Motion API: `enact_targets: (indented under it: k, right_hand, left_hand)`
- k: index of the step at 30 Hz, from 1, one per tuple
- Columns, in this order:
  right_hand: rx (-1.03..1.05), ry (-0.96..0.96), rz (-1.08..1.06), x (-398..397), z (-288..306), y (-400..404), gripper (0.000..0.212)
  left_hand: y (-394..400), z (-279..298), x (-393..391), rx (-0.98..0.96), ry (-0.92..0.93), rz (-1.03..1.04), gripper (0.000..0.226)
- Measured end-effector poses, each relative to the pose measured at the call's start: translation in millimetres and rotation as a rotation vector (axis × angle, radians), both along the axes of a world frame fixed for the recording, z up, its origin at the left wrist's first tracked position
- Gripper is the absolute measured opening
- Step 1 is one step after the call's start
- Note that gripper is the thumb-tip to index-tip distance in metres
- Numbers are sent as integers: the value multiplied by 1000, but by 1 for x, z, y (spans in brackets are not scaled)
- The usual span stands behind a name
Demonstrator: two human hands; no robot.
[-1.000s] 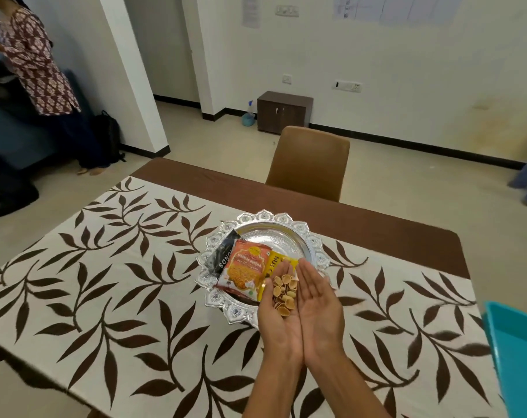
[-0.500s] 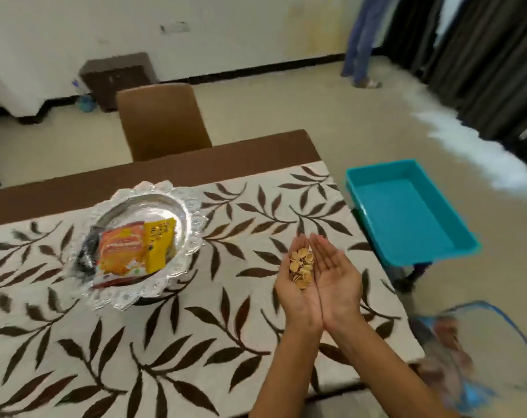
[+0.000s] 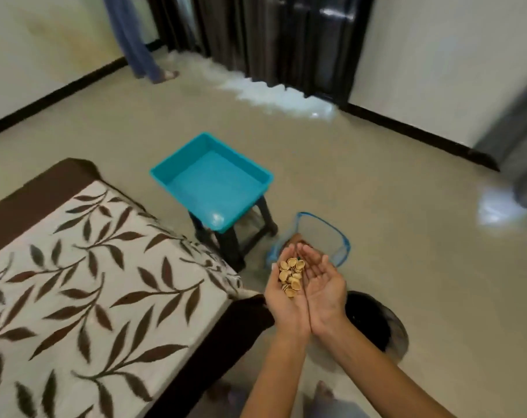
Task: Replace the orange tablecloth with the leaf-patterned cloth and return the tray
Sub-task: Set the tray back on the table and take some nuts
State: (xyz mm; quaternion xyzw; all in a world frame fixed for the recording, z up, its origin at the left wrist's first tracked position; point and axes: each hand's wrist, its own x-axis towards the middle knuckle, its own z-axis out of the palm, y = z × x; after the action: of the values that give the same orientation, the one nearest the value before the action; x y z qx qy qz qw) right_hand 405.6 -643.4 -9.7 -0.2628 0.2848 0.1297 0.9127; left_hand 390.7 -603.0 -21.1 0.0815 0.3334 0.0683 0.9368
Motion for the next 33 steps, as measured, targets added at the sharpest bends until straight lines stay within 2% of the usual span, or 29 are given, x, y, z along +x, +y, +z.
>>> enact_targets:
  k: [8, 14, 16, 23, 27, 30, 33]
  right_hand:
    - [-67, 196, -333, -6, -42, -146, 39]
    - [-128, 344, -515, -14, -74, -202, 40]
    - [-141, 393, -553, -18, -86, -211, 40]
    - [-158, 591, -539, -18, -117, -229, 36]
    - [-139, 719, -537, -11, -126, -235, 26]
    - [-126, 730, -516, -6, -116, -234, 35]
    - [-132, 706, -479, -7, -118, -234, 38]
  left_hand:
    - [-145, -42, 8, -39, 188, -323, 43]
    - [-203, -82, 10, 62, 326, -580, 40]
    - [-213, -91, 8, 41, 360, -643, 38]
    - [-235, -122, 14, 60, 542, -716, 34]
    - [-237, -132, 24, 162, 591, -803, 34]
    - [-239, -138, 27, 220, 617, -860, 34]
    - [-238, -145, 24, 271, 622, -904, 44]
